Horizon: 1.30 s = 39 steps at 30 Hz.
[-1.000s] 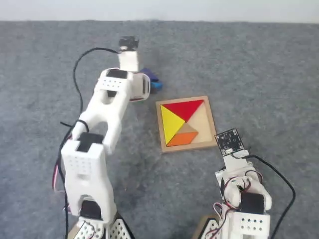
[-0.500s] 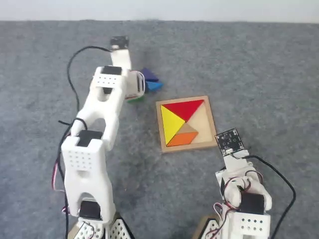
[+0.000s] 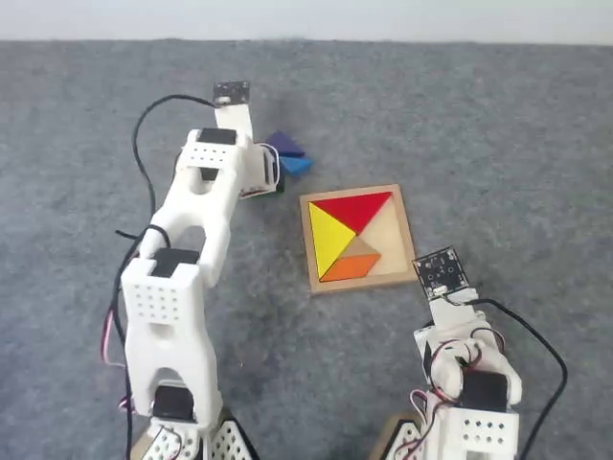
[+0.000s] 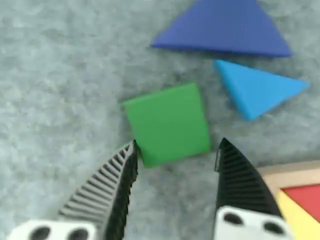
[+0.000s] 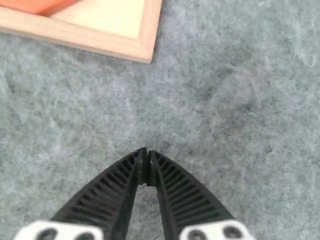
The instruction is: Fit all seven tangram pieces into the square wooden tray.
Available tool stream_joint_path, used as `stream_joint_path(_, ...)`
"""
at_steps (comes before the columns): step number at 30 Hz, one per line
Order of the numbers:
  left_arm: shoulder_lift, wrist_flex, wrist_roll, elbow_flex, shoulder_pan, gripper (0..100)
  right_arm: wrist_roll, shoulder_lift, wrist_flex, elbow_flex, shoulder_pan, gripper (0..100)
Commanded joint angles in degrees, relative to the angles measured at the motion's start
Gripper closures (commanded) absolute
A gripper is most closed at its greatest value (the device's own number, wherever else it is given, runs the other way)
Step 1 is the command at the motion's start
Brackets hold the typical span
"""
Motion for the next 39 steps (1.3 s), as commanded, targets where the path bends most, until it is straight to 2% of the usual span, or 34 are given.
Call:
stream_joint_path(1, -0.88, 0.88, 0.18, -1.89, -1.76, 75, 0.44, -0.84, 0.13, 0.97, -0.22, 99.1)
stream_joint_path(8, 2.99, 1.05, 0.09, -7.16, -0.26, 75, 0.44, -0.84, 0.13, 0.97, -0.22, 99.1)
stream_joint_path(15, 12.66, 9.85, 0.00, -22.64, -0.09, 76, 0.44, -0.84, 0.13, 0.97, -0.13, 99.1)
stream_joint_path(21, 19.25, 17.05, -2.20, -33.80, 0.18, 84, 0.44, -0.84, 0.13, 0.97, -0.13, 99.1)
stream_joint_path(30, 21.10, 21.01, -5.63, -38.02, 0.44, 92, 0.44, -0.84, 0.13, 0.97, -0.13, 99.1)
stream_joint_path(39, 21.10, 33.41, -7.65, -50.77, 0.70, 92, 0.44, -0.84, 0.13, 0.97, -0.22, 99.1)
